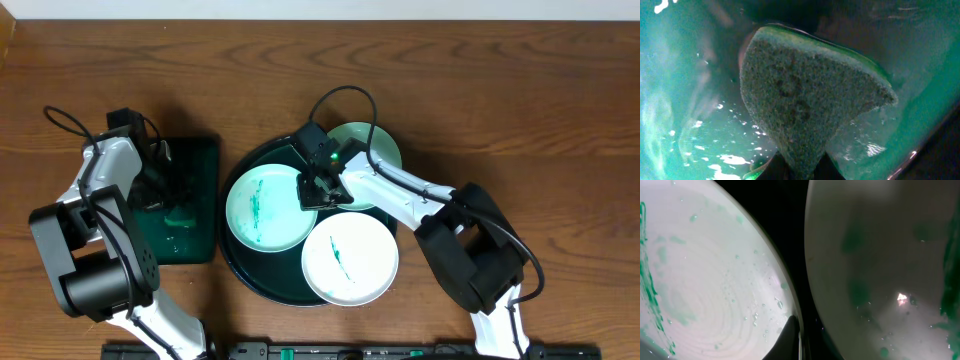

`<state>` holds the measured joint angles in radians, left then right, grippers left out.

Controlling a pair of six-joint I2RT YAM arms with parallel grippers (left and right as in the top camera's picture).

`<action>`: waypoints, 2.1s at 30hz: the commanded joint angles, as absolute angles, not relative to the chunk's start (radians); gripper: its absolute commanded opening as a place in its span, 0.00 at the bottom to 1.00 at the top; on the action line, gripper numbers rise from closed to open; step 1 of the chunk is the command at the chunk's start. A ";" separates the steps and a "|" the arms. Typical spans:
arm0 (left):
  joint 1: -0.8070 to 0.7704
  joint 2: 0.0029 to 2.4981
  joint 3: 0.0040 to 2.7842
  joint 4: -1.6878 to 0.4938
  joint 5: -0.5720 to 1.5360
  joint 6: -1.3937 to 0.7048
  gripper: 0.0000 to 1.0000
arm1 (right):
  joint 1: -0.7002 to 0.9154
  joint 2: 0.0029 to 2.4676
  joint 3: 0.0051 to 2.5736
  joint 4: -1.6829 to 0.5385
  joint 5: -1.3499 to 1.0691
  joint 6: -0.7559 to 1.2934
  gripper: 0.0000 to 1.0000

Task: Clean dirty plates on tray and stack at the side
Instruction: 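Scrub the left plate with the sponge held in left gripper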

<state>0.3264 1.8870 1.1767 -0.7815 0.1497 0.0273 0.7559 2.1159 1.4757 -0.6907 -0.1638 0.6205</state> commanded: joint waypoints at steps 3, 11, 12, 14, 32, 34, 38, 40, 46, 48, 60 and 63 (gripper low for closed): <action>0.330 1.813 1.242 -0.858 0.253 0.028 0.07 | 0.763 2.140 1.477 -0.686 -0.158 0.612 0.01; 0.315 1.610 1.278 -0.952 0.281 0.002 0.07 | 0.759 2.140 1.477 -0.684 -0.158 0.612 0.01; 0.304 1.591 1.278 -0.960 0.281 0.002 0.07 | 0.759 2.140 1.477 -0.683 -0.158 0.612 0.01; 0.274 1.566 1.278 -0.974 0.281 0.002 0.07 | 0.759 2.140 1.477 -0.680 -0.158 0.612 0.01; -0.093 1.810 1.262 -0.921 0.132 -0.242 0.07 | 0.757 2.140 1.477 -0.682 -0.158 0.612 0.01; -0.099 1.860 1.262 -0.909 0.118 -0.246 0.07 | 0.756 2.140 1.477 -0.685 -0.158 0.612 0.01; -0.100 1.943 1.262 -0.915 0.119 -0.265 0.07 | 0.751 2.140 1.477 -0.685 -0.158 0.612 0.01; -0.109 1.979 1.258 -0.914 0.122 -0.265 0.07 | 0.749 2.140 1.477 -0.685 -0.158 0.612 0.01; -0.166 2.053 1.245 -0.915 0.296 -0.173 0.07 | 0.746 2.140 1.477 -0.685 -0.158 0.612 0.01; -0.202 2.053 1.245 -0.918 0.466 -0.036 0.07 | 0.746 2.140 1.477 -0.685 -0.158 0.612 0.01; -0.196 2.049 1.258 -0.995 0.030 -0.290 0.07 | 0.746 2.140 1.477 -0.685 -0.158 0.612 0.01; -0.172 2.049 1.269 -1.069 -0.155 -0.431 0.07 | 0.746 2.140 1.477 -0.684 -0.158 0.612 0.01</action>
<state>-0.2150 1.9991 1.3014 -1.0080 0.2295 -0.2066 0.7528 2.1159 1.4757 -0.6876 -0.1707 0.6205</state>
